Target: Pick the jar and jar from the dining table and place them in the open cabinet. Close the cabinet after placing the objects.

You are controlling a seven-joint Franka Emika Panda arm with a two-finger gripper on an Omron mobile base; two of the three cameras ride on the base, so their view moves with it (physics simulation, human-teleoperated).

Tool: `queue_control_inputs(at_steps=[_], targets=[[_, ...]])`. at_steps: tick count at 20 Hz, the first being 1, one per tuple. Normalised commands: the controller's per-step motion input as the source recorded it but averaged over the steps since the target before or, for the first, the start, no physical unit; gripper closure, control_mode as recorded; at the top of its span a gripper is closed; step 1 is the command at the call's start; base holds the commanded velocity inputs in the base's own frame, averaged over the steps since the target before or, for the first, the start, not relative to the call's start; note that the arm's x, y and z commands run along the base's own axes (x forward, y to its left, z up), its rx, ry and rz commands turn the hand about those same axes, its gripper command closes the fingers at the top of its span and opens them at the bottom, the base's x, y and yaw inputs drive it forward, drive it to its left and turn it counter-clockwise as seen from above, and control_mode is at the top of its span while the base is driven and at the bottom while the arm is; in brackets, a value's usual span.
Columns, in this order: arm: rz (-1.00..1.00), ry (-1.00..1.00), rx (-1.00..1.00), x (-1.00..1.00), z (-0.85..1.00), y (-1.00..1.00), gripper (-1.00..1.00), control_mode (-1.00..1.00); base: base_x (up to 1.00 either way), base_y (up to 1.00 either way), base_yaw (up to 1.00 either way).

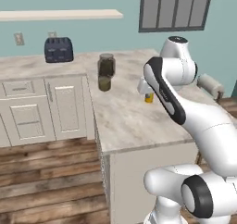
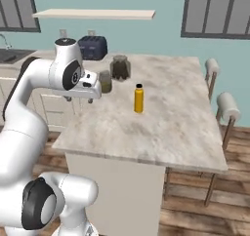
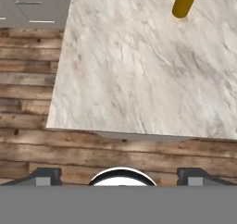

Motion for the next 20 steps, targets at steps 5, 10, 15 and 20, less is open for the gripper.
queue_control_inputs(at_steps=[5, 10, 15, 20], targets=[[0.00, 0.00, 0.00, 0.00, 0.00, 0.00, -1.00, 1.00, -0.04, 1.00, -0.35], [0.00, 0.00, 0.00, 0.00, 0.00, 0.00, -1.00, 1.00, 0.00, 1.00, -0.37], [0.00, 0.00, 0.00, 0.00, 0.00, 0.00, -1.00, 1.00, 0.00, 1.00, -0.43], [0.00, 0.00, 0.00, 0.00, 0.00, 0.00, -1.00, 1.00, 0.00, 1.00, -0.49]])
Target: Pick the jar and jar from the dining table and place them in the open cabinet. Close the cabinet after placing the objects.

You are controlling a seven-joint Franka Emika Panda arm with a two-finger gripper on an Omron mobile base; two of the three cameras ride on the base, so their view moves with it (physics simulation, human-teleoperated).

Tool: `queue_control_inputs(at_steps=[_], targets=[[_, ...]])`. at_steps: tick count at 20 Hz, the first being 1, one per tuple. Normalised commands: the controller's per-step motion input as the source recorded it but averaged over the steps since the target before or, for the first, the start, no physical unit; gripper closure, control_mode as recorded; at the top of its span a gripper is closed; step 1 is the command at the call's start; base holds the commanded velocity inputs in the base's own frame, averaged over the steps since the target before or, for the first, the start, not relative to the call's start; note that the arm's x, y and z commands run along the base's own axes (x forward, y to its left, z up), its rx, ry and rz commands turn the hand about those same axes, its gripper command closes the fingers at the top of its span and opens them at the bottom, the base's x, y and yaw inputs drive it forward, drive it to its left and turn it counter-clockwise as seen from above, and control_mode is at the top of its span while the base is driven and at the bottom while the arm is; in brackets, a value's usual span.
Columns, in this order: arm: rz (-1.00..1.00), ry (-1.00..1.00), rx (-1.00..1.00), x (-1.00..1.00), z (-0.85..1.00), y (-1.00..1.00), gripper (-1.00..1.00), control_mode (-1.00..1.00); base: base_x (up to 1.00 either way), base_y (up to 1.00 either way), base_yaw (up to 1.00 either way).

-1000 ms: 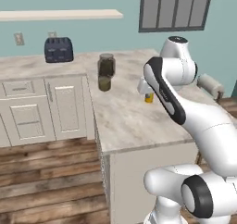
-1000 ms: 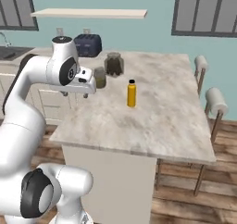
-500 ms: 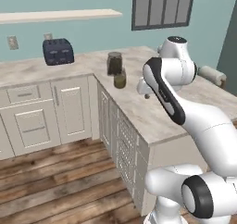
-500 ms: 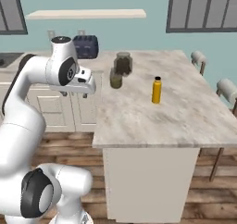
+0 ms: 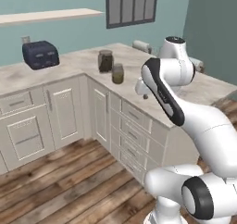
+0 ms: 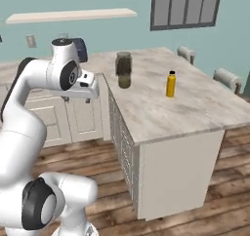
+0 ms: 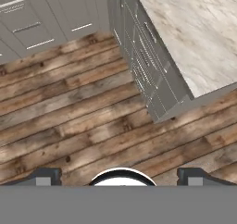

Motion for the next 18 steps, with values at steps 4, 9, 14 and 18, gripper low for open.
queue_control_inputs(at_steps=[4, 9, 14, 18], targets=[[0.00, 0.00, 0.00, 0.00, 0.00, 0.00, -1.00, 1.00, 0.00, 1.00, -0.52], [0.00, 0.00, 0.00, 0.00, 0.00, 0.00, -1.00, 1.00, 0.00, 0.95, -0.61], [0.00, 0.00, 0.00, 0.00, 0.00, 0.00, -1.00, 1.00, 0.00, 0.66, -0.77], [0.00, 0.00, 0.00, 0.00, 0.00, 0.00, -1.00, 1.00, 0.00, 0.49, -0.84]])
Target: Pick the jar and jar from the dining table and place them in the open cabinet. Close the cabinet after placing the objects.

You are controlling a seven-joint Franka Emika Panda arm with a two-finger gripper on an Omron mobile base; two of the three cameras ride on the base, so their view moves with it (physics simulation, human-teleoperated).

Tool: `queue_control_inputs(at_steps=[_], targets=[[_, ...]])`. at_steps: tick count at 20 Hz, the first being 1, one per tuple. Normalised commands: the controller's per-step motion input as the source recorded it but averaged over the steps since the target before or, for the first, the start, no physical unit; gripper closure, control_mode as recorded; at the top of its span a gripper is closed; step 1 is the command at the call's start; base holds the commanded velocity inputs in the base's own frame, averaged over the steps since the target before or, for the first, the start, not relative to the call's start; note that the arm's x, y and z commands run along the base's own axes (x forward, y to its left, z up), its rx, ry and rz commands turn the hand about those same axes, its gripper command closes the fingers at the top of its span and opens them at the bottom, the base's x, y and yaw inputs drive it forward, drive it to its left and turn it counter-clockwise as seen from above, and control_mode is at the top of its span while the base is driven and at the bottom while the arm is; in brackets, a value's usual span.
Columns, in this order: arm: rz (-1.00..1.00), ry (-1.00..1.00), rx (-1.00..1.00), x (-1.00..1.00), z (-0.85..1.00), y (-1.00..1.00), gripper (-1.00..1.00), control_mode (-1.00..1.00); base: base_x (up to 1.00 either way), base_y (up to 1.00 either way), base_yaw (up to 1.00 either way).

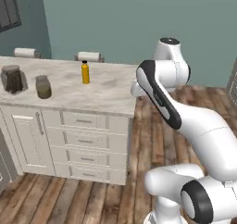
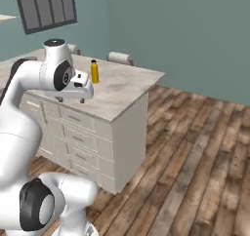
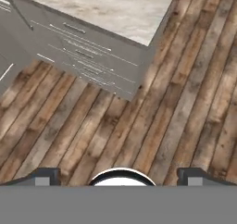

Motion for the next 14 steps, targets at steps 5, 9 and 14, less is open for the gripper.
queue_control_inputs(at_steps=[5, 9, 14], targets=[[0.00, 0.00, 0.00, 0.00, 0.00, 0.00, -1.00, 1.00, 0.00, 0.58, -0.80], [0.00, 0.00, 0.00, 0.00, 0.00, 0.00, -1.00, 1.00, 0.17, 0.96, -0.52], [0.00, 0.00, 0.00, 0.00, 0.00, 0.00, -1.00, 1.00, 0.22, 1.00, -0.22]])
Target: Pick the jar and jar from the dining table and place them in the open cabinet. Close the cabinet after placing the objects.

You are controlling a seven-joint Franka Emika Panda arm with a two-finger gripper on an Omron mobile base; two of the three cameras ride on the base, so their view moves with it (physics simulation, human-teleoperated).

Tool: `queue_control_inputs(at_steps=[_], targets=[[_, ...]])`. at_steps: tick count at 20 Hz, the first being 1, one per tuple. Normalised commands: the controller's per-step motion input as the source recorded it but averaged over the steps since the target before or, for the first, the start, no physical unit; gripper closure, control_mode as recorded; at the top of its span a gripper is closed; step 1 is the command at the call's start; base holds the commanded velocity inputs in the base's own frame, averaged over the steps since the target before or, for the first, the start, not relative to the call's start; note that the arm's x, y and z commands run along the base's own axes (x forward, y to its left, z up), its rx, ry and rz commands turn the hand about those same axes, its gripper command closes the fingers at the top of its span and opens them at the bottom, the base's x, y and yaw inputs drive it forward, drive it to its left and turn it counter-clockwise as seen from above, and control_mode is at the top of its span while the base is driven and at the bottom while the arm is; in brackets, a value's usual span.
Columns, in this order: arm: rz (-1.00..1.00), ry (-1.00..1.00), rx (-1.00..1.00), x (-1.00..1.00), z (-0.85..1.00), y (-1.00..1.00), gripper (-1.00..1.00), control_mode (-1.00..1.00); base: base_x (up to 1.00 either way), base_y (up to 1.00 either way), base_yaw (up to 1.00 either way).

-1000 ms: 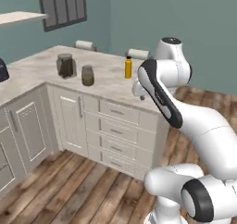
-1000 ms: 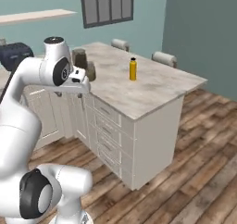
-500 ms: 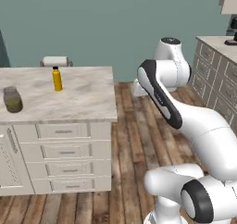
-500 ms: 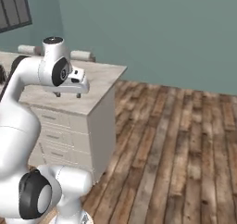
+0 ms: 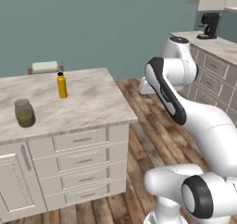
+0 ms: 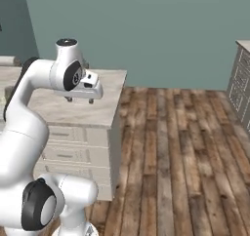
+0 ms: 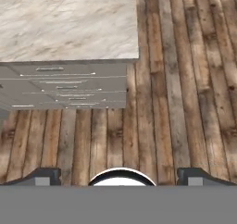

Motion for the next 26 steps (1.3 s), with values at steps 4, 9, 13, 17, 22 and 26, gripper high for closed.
queue_control_inputs(at_steps=[4, 9, 13, 17, 22, 26], targets=[[0.00, 0.00, 0.00, 0.00, 0.00, 0.00, -1.00, 1.00, 0.18, 1.00, -0.16], [0.00, 0.00, 0.00, 0.00, 0.00, 0.00, -1.00, 1.00, 0.30, 0.96, -0.05], [0.00, 0.00, 0.00, 0.00, 0.00, 0.00, -1.00, 1.00, 0.53, 0.93, -0.03], [0.00, 0.00, 0.00, 0.00, 0.00, 0.00, -1.00, 1.00, 0.53, 0.41, 0.00], [0.00, 0.00, 0.00, 0.00, 0.00, 0.00, -1.00, 1.00, 0.33, 0.05, 0.07], [0.00, 0.00, 0.00, 0.00, 0.00, 0.00, -1.00, 1.00, 0.37, 0.04, 0.15]])
